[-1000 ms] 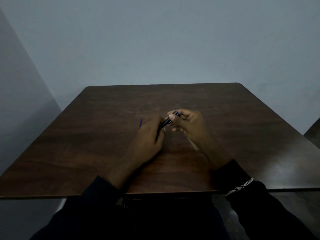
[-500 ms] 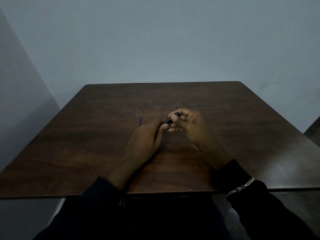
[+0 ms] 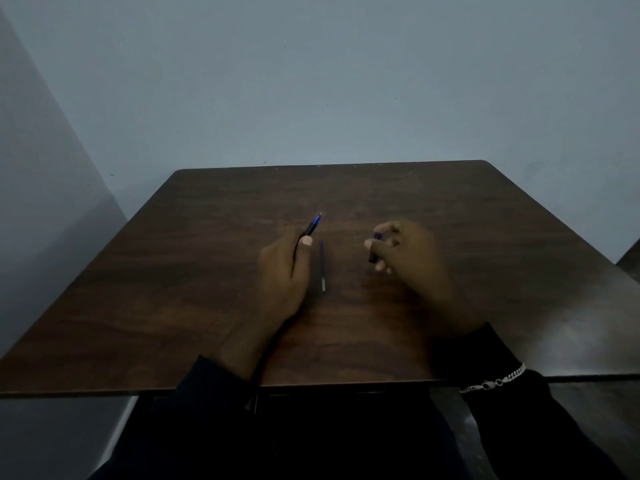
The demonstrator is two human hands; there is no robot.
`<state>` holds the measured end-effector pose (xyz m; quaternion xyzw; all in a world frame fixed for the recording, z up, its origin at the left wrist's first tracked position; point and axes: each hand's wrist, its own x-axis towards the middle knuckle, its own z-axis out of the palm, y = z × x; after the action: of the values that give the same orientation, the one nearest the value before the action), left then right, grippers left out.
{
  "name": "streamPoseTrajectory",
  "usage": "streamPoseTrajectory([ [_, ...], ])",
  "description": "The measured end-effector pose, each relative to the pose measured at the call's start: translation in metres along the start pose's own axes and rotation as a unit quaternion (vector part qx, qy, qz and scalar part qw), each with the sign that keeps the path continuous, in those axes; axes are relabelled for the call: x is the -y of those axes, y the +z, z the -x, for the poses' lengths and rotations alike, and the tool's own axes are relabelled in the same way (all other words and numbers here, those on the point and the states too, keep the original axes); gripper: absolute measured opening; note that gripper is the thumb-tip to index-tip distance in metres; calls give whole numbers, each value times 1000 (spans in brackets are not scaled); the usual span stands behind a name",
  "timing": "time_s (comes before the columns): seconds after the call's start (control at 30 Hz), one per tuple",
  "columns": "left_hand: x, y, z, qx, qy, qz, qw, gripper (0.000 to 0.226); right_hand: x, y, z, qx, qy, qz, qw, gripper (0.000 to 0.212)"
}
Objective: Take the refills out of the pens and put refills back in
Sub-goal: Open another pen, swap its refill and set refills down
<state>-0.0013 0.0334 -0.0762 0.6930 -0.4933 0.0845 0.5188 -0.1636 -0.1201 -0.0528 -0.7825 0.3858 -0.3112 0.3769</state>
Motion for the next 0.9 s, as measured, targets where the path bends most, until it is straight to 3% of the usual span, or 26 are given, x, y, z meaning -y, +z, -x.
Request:
streamPoseTrajectory([
  [0.13, -1, 1, 0, 4, 1, -1, 1000, 37, 2, 2, 0, 66, 21, 112, 991, 17],
  [0.47, -11, 0, 2, 20, 3, 9, 1000, 33, 0, 4, -1, 94, 35, 134, 986, 12],
  [0.9, -15, -3, 4, 76, 13, 9, 997, 30, -9, 1, -7, 60, 34, 131, 989, 34],
])
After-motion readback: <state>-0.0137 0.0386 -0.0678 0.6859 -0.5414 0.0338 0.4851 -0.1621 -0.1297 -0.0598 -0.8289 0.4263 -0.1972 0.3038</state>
